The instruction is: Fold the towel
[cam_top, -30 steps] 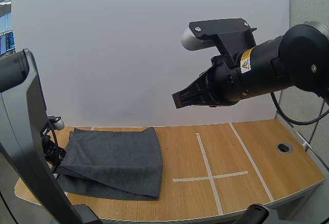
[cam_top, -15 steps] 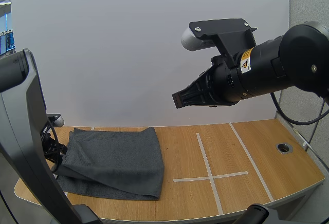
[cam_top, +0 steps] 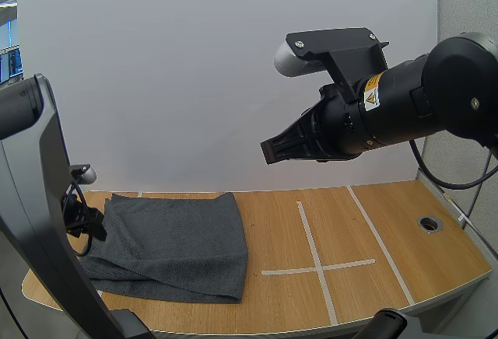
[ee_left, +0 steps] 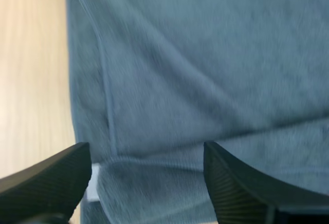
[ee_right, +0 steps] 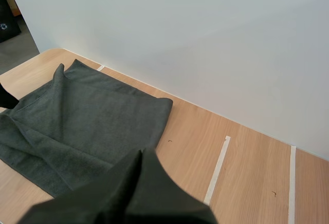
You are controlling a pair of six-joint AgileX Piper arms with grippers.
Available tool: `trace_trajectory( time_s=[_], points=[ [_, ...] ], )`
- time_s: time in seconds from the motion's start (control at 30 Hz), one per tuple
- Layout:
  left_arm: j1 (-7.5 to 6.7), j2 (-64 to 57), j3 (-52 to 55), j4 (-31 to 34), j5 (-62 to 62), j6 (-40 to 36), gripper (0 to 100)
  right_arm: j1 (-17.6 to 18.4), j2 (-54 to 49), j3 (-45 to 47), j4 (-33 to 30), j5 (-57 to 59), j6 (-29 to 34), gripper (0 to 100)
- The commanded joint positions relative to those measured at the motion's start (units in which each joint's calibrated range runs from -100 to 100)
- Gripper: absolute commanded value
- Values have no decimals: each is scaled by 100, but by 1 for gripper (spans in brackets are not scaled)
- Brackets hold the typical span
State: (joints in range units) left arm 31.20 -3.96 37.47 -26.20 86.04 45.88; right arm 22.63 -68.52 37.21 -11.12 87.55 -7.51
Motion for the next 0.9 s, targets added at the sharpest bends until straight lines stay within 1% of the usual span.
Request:
trace_trajectory(
  time_s=[0.0, 0.1, 0.23, 0.33, 0.5, 0.6, 0.63, 0.67, 0.7, 0.73, 0.77, 0.8, 0.87],
  points=[
    [6, -68, -335, -755, -183, 290, 100, -22, -64, -9, -12, -102, -31, 0],
    [6, -68, -373, -781, -295, 448, 100, -22, -64, -9, -12, -102, -31, 0],
    [6, -43, -359, -444, -275, 522, 100, -22, -64, -9, -12, -102, -31, 0],
    [-5, 31, -359, -580, -460, 620, 100, -22, -64, -9, -12, -102, -31, 0],
    [-166, 307, -359, -606, -736, 612, 100, -22, -64, -9, -12, -102, -31, 0],
    [-269, 395, -359, -669, -571, 577, 100, -22, -64, -9, -12, -102, -31, 0],
    [-302, 413, -359, -739, -348, 530, 81, -22, -64, -9, -12, -102, -31, 0],
    [-329, 413, -359, -782, -174, 520, 67, -22, -64, -9, -12, -102, -31, 0],
    [-372, 413, -359, -815, 15, 520, 42, -22, -64, -9, -12, -102, -31, 0],
    [-402, 413, -359, -846, 142, 520, 10, -22, -64, -9, -12, -102, -31, 0],
    [-418, 413, -359, -857, 194, 531, 0, -22, -64, -9, -12, -102, -31, 0],
    [-447, 413, -359, -831, 101, 502, 0, -22, -64, -9, -12, -102, -31, 0],
    [-447, 413, -359, -833, 68, 491, 0, -22, -64, -9, -12, -102, -31, 0]
  ],
)
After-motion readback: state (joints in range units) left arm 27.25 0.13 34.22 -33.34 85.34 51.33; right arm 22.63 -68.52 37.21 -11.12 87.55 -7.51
